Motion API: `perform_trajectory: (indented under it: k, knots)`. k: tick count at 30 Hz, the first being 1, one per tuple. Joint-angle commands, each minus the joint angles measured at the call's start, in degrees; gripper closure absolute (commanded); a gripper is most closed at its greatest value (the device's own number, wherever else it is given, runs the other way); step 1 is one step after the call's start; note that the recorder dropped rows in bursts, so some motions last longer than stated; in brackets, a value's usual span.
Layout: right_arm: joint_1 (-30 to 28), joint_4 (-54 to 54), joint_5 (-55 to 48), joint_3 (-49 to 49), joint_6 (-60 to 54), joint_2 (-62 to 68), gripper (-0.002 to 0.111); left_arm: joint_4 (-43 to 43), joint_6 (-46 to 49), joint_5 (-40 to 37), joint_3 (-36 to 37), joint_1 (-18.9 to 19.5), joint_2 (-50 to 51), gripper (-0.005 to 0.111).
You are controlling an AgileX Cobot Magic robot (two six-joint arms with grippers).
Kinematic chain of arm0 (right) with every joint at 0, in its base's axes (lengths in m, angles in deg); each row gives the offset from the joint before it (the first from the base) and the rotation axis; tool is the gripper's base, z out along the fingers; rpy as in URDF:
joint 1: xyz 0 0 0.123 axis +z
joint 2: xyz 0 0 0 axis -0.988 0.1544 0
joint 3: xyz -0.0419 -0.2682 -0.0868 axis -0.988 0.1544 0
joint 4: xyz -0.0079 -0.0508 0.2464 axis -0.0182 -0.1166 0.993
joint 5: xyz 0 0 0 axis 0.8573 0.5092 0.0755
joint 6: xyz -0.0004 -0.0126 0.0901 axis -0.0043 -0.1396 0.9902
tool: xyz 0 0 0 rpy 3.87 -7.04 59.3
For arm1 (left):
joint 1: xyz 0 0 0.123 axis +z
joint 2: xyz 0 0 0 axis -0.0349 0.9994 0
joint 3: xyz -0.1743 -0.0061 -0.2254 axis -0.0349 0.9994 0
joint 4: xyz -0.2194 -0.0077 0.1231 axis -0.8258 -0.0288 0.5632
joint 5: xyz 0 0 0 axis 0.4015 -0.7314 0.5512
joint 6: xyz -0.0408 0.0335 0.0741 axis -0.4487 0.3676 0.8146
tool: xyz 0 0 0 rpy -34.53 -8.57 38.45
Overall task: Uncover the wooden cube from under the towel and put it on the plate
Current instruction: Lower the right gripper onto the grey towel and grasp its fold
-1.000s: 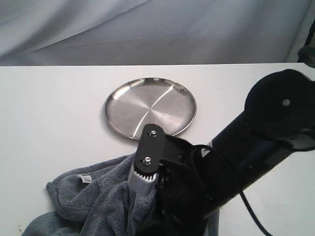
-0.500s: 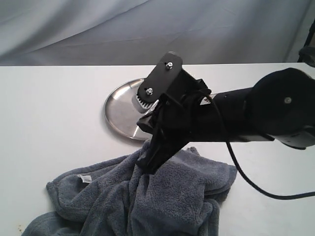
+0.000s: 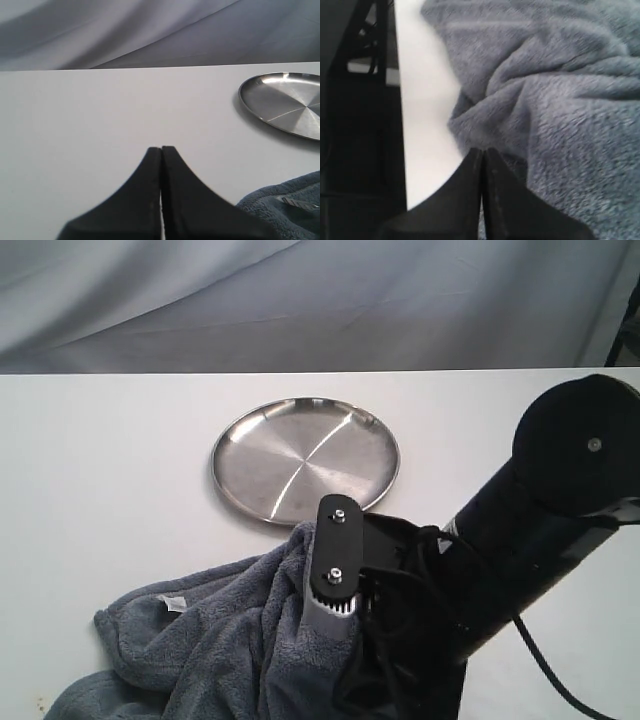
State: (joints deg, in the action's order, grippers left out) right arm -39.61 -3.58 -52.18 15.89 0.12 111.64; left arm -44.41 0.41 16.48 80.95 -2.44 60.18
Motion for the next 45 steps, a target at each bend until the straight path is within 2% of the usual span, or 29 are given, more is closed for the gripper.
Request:
perform_trajectory:
  k: [1, 2, 5, 7, 9, 12, 17, 20, 22, 24, 28, 30, 35, 39, 45]
  knots:
    - [-0.4, -4.8, -3.3, -0.1, 9.9, -0.5, 0.108, 0.0, -0.2, 0.7, -0.3, 0.1, -0.1, 0.107]
    - [-0.3, -8.0, -3.7, -0.1, 13.1, -0.5, 0.108, 0.0, -0.2, 0.7, -0.3, 0.1, -0.1, 0.107]
    - [-0.3, -25.4, -5.0, -0.1, 35.8, -0.5, 0.108, 0.0, -0.2, 0.7, -0.3, 0.1, -0.1, 0.107]
    - [-0.3, -29.5, -7.6, 0.5, 42.4, -0.6, 0.108, 0.0, -0.2, 0.7, -0.3, 0.1, -0.1, 0.107]
    - [-0.2, -29.3, -6.6, 3.8, 42.5, -1.4, 0.108, 0.0, -0.2, 0.7, -0.3, 0.1, -0.1, 0.107]
    - [-0.2, -29.6, 2.1, 7.9, 44.7, -2.3, 0.108, 0.0, -0.2, 0.7, -0.3, 0.1, -0.1, 0.107]
    - [-0.2, -25.9, 13.9, 8.8, 45.5, -2.3, 0.108, 0.0, -0.2, 0.7, -0.3, 0.1, -0.1, 0.107]
    - [-0.2, -25.0, 13.9, 9.4, 41.5, -2.3, 0.102, 0.0, -0.2, 0.7, -0.3, 0.1, -0.1, 0.107]
    - [-0.2, -25.0, 13.9, 9.4, 41.4, -2.3, 0.091, 0.0, -0.2, 0.7, -0.3, 0.1, -0.1, 0.107]
    - [-0.2, -25.1, 13.7, 9.4, 41.0, -2.3, 0.075, 0.0, -0.2, 0.7, -0.3, 0.1, -0.1, 0.107]
    - [-0.2, -25.9, 13.9, 9.4, 39.0, -2.3, 0.023, 0.0, -0.2, 0.7, -0.3, 0.1, -0.1, 0.107]
    - [-0.2, -25.9, 14.6, 9.4, 39.0, -2.3, 0.003, 0.0, -0.2, 0.7, -0.3, 0.1, -0.1, 0.107]
    - [-0.2, -25.7, 17.4, 9.4, 38.9, -2.3, 0.004, 0.0, -0.2, 0.7, -0.3, 0.1, -0.1, 0.107]
    - [-0.2, -17.7, 19.4, 9.4, 39.0, -2.3, 0.004, 0.0, -0.2, 0.7, -0.3, 0.1, -0.1, 0.107]
    - [-0.2, -18.3, 19.0, 9.4, 38.7, 4.8, 0.013, 0.0, -0.2, 0.7, -0.3, 0.1, -0.1, 0.107]
